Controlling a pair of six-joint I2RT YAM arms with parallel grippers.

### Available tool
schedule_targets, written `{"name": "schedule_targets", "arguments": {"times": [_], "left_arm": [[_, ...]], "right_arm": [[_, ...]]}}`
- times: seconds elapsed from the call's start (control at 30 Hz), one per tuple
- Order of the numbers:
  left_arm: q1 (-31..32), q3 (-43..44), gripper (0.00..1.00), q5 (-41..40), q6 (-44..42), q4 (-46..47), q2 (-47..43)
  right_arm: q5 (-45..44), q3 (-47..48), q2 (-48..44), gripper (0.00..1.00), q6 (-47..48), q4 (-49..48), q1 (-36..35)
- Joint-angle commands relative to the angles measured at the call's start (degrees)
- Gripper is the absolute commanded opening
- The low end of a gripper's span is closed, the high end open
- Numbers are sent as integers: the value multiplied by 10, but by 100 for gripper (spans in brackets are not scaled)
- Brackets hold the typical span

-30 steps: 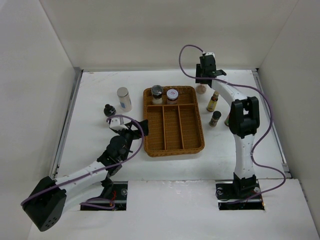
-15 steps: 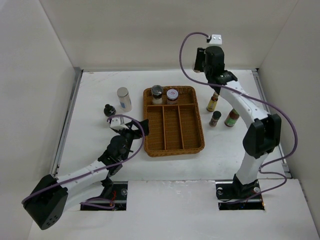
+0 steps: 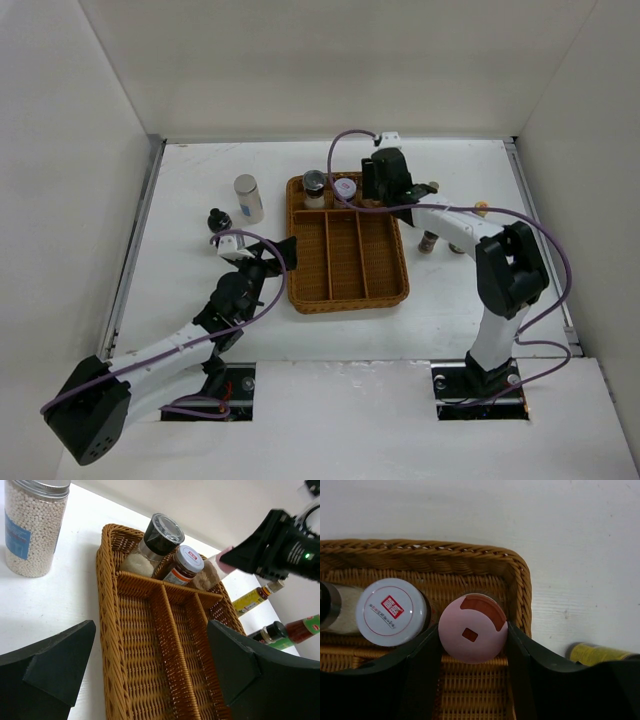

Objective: Organize the condiment bottles

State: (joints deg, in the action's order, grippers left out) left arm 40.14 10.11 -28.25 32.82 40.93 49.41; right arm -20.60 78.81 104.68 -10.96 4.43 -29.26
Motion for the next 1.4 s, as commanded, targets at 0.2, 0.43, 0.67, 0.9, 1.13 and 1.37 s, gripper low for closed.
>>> {"name": "schedule_targets", "arguments": {"times": [0.2,0.43,0.67,0.9,1.13,1.37], "left_arm": [[2,-2,96,5,4,21,-8],[4,0,96,5,4,23,1],[9,-1,96,5,5,24,-2],[13,0,96,5,6,27,1],[17,2,96,7,7,27,10],[17,3,96,7,8,30,17]], "right_arm": [[-8,-22,19,73,-35,-55,0],[-25,-30,-78,88,-35,-55,-1],[-170,-165,-313,86,-33,-46,42],[-310,-302,-436,92,-50,7,91],[-247,-327,-433,91,-98,29,145],[-208,-327,-390,80,-103,-4,178]]}}
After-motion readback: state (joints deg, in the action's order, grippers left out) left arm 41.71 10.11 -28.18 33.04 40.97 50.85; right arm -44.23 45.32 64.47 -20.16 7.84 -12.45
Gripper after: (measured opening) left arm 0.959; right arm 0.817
